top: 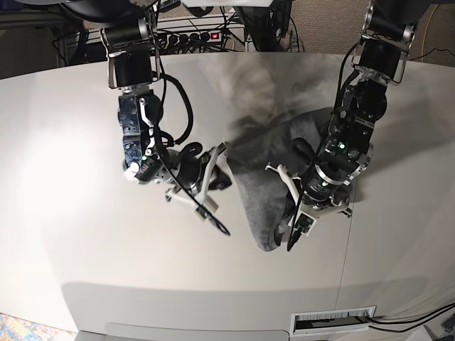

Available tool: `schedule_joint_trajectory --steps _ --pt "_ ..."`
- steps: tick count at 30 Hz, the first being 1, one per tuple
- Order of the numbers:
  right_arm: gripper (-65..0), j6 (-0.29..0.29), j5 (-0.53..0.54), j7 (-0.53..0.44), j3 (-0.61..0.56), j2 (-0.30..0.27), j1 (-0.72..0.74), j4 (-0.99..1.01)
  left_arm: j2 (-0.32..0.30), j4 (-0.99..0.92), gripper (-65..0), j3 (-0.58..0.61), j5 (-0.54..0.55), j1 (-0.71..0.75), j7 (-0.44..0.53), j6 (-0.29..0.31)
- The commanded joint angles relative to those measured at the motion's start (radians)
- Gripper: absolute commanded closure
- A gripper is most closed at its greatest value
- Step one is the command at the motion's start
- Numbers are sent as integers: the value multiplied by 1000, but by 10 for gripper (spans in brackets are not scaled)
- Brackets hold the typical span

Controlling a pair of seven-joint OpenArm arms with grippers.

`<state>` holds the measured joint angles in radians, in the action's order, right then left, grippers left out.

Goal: Fold the T-shirt properly

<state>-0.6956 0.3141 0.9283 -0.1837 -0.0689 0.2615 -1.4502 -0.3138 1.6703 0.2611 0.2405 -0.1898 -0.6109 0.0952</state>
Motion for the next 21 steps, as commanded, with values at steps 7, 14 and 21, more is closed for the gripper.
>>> schedule_joint_trajectory --steps 7,14,21 --pt "0 -3 27 -87 2 -25 26 -121 22 37 0 -5 110 55 -5 -4" --pt "0 -3 159 -99 2 -13 29 -121 117 15 0 -5 41 210 184 15" --pt "0 -3 160 -98 2 45 29 -121 166 -69 0 -5 -42 263 226 15"
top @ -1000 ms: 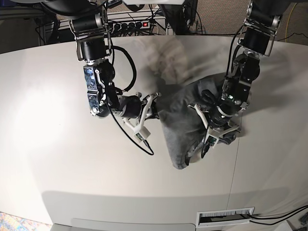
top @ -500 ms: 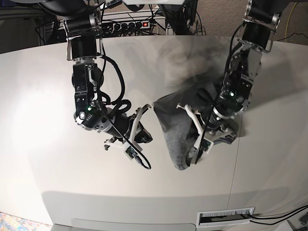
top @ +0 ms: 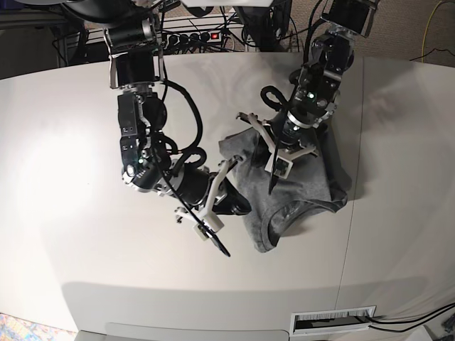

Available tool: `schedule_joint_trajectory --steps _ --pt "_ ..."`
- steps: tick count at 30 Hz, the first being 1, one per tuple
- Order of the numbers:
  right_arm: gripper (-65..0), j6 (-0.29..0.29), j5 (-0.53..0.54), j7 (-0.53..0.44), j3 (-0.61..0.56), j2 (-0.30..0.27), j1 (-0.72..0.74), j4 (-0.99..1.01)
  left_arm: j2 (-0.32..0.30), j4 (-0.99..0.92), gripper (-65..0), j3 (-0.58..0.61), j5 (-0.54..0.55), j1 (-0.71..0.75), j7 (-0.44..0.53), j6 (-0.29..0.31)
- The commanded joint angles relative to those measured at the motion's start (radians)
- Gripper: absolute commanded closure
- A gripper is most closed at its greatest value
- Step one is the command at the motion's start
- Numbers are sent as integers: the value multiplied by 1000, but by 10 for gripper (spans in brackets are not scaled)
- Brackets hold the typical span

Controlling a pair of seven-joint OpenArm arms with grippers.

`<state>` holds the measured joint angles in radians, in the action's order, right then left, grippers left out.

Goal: Fold the T-shirt properly

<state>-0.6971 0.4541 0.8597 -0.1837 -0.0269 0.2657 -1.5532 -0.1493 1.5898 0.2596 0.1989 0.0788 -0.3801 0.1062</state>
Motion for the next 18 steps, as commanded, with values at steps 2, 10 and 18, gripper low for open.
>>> schedule_joint_trajectory --steps 2,10,18 --pt "0 -1 20 -31 2 14 25 -18 0 14 0 -3 -51 -10 -16 4" --pt "0 -1 -107 -68 14 15 29 -18 -31 294 0 -3 -12 13 -190 -1" --pt "0 -1 -99 -30 267 15 73 -18 -11 410 0 -3 62 76 -163 0"
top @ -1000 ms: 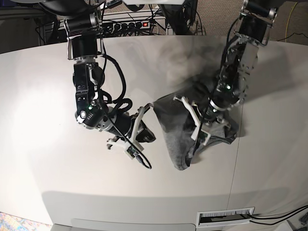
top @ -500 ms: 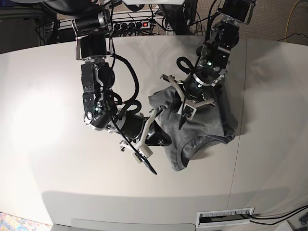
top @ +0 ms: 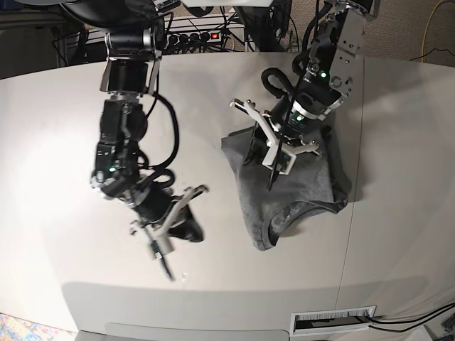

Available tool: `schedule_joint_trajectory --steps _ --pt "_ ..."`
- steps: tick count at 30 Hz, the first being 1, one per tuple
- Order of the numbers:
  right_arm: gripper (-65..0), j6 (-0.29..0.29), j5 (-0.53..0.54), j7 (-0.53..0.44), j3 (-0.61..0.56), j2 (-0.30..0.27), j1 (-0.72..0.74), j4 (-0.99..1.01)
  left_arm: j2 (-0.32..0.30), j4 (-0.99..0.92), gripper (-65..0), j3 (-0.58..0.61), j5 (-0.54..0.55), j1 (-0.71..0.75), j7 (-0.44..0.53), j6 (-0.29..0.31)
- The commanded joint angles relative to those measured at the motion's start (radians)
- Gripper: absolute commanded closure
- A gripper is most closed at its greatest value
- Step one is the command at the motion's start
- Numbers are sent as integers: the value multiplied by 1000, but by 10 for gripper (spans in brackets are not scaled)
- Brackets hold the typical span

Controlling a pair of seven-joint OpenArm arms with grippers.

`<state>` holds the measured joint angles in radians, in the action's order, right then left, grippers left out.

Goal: Fold the T-shirt properly

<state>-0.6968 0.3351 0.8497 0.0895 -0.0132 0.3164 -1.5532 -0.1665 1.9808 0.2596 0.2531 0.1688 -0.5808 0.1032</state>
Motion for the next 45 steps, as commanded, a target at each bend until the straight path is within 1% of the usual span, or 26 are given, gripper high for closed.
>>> schedule_joint_trajectory --steps 1,4,6,9,13,15,18,19,22,25,30,35,36,38,40,42,45 --pt "0 -1 22 -5 28 1 24 -18 6 11 0 -3 -10 -14 55 3" --pt "0 -1 66 40 91 -28 21 -18 6 -35 0 -3 -93 -23 103 2" --pt "0 -1 89 45 103 -69 10 -18 6 -84 0 -3 -138 -40 138 -2" --pt "0 -1 91 49 102 -123 -13 -18 6 -180 0 -3 -144 -82 151 -16" --pt "0 -1 103 48 102 -178 -41 -18 6 -349 0 -3 -146 -109 225 -16" --pt "0 -1 118 48 102 -204 -52 -18 5 -415 0 -3 -155 -117 246 -16" --pt "0 -1 122 49 102 -237 -55 -18 0 -476 0 -3 -240 -119 267 -15" --pt "0 -1 126 49 103 -244 -55 -18 -10 -486 0 -3 -257 -119 278 -15" --pt "0 -1 153 55 103 -260 -56 -18 -54 -494 0 -3 -256 -123 312 -16" --pt "0 -1 174 69 105 -264 -56 -18 -110 -494 0 -3 -257 -138 309 -16" --pt "0 -1 174 78 110 -264 -56 -18 -215 -497 0 -3 -234 -167 317 -16" --pt "0 -1 173 98 110 -264 -56 -18 -288 -517 0 -3 -217 -204 316 -16" --pt "0 -1 172 103 110 -264 -56 -18 -303 -518 0 -3 -201 -208 316 -15" --pt "0 -1 172 111 110 -264 -56 -18 -331 -518 0 -3 -146 -208 315 -1" --pt "0 -1 169 112 110 -264 -56 -18 -355 -518 0 -3 -117 -207 309 32" --pt "0 -1 169 112 110 -264 -56 -18 -374 -518 0 -3 -117 -207 309 56" --pt "0 -1 169 112 110 -264 -56 -18 -402 -519 0 -3 -117 -207 309 56"
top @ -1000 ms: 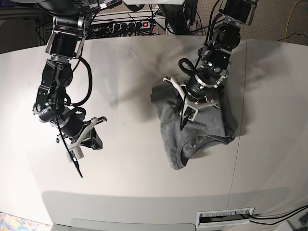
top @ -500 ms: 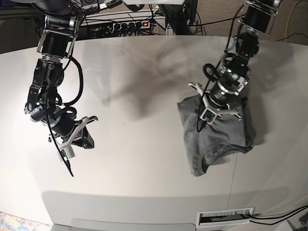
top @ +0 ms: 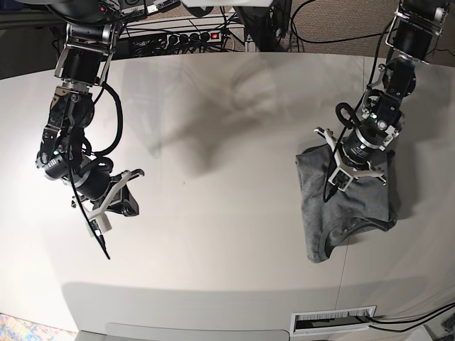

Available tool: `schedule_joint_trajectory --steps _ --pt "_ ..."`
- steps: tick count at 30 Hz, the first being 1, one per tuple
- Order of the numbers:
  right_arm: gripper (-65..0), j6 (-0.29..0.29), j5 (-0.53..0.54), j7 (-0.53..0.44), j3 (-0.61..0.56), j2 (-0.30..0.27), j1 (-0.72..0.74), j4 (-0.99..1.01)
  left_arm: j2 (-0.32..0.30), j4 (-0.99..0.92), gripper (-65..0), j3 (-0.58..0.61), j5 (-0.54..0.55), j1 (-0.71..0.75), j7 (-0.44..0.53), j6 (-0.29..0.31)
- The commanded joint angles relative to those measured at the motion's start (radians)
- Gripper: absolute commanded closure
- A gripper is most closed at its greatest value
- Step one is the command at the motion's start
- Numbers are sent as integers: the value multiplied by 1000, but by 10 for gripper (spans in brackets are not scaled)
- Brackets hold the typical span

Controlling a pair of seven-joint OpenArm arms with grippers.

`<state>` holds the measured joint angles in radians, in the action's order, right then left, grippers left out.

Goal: Fold the T-shirt properly
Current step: 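Press and smooth the folded shirt with the left gripper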

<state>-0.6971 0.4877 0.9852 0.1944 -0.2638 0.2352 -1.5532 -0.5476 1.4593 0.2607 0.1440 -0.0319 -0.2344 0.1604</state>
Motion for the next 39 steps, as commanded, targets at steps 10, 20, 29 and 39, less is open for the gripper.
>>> schedule_joint_trajectory --steps 10,20,29,39 --pt "0 -1 16 -21 5 -14 25 -18 -110 3 0 -4 19 1 -39 -2" --pt "0 -1 17 -17 23 -19 25 -18 -120 3 0 -4 18 7 -81 -2" --pt "0 -1 17 -21 30 -19 25 -18 -155 11 0 -4 18 20 -89 -2" --pt "0 -1 21 -42 31 -19 25 -18 -179 296 0 -4 72 21 -235 -60"
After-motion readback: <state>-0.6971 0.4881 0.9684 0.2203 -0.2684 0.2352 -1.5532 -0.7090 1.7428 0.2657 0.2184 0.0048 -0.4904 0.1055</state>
